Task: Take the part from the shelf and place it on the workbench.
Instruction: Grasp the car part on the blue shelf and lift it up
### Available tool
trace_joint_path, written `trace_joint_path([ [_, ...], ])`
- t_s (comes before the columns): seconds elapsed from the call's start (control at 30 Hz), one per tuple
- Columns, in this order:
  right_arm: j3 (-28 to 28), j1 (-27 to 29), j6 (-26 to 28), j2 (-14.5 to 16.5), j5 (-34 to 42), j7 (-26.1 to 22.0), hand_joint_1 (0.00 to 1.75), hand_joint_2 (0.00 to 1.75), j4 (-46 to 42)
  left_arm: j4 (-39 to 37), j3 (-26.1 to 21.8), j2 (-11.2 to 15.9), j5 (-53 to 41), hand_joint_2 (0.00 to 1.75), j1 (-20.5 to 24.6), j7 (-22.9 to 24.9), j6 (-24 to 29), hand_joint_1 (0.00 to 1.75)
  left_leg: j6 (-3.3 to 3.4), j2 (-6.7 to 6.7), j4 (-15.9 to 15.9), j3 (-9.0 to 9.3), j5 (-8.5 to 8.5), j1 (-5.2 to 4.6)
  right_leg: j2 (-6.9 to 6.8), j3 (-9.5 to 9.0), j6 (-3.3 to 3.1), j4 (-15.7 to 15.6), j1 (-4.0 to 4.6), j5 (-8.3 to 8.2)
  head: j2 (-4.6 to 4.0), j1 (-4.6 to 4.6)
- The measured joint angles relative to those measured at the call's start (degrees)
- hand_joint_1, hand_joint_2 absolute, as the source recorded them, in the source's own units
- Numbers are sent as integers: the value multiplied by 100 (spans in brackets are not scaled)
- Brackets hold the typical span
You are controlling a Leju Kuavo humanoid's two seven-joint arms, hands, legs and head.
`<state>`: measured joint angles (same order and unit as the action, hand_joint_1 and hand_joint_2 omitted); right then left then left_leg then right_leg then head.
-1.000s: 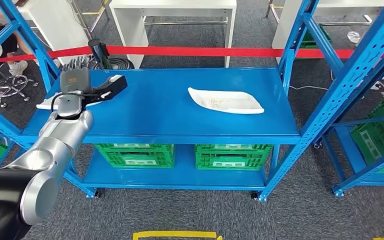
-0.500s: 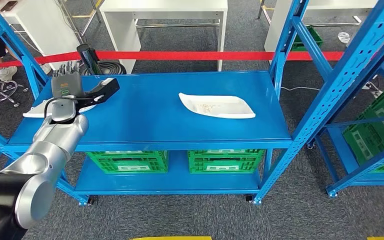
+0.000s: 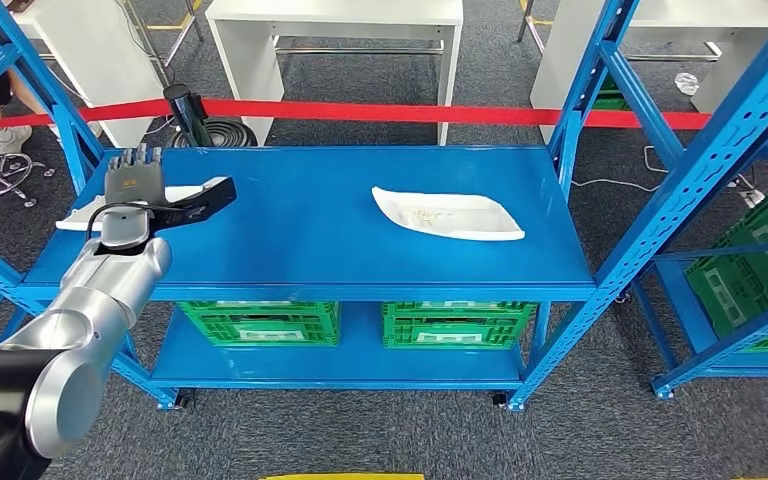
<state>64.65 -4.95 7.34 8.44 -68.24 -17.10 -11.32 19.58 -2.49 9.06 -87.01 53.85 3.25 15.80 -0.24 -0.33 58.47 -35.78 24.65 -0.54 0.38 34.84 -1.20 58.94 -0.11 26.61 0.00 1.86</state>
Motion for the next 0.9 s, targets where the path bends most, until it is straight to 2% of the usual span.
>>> trace_joint_path([
  [0.17, 1, -1, 0, 0, 1, 3, 0, 175, -1, -47, 1, 36, -41, 175, 4, -47, -156, 0, 2, 0, 0, 1, -1, 1, -1, 0, 3, 0, 0, -2, 0, 0],
  [0.33, 2, 2, -13, 2, 2, 3, 0, 175, 2, -114, 15, 141, -74, 175, 2, -92, -841, 0, 0, 4, -2, 1, -1, 10, 1, 1, 2, 1, 1, -1, 0, 0],
  [0.57, 2, 6, -59, 2, -28, 10, 0, 175, 2, -199, 36, 462, -87, 175, -4, -103, -1482, 0, -3, 6, -6, 2, -2, 17, 1, 4, -5, 2, 2, 3, 0, 2],
  [0.7, 2, 5, -68, 2, -56, 14, 0, 175, 2, -220, 39, 576, -90, 175, -41, -61, -1490, 0, -3, 4, -8, 2, -2, 17, -1, 3, -6, 3, 3, 4, 0, 1],
  [0.9, 2, 5, -68, 8, -70, 22, 0, 175, 2, -220, 39, 614, -88, 175, -203, 77, -1075, 0, -3, 4, -8, 2, -2, 16, 0, 3, -5, 2, 2, 4, 0, 0],
])
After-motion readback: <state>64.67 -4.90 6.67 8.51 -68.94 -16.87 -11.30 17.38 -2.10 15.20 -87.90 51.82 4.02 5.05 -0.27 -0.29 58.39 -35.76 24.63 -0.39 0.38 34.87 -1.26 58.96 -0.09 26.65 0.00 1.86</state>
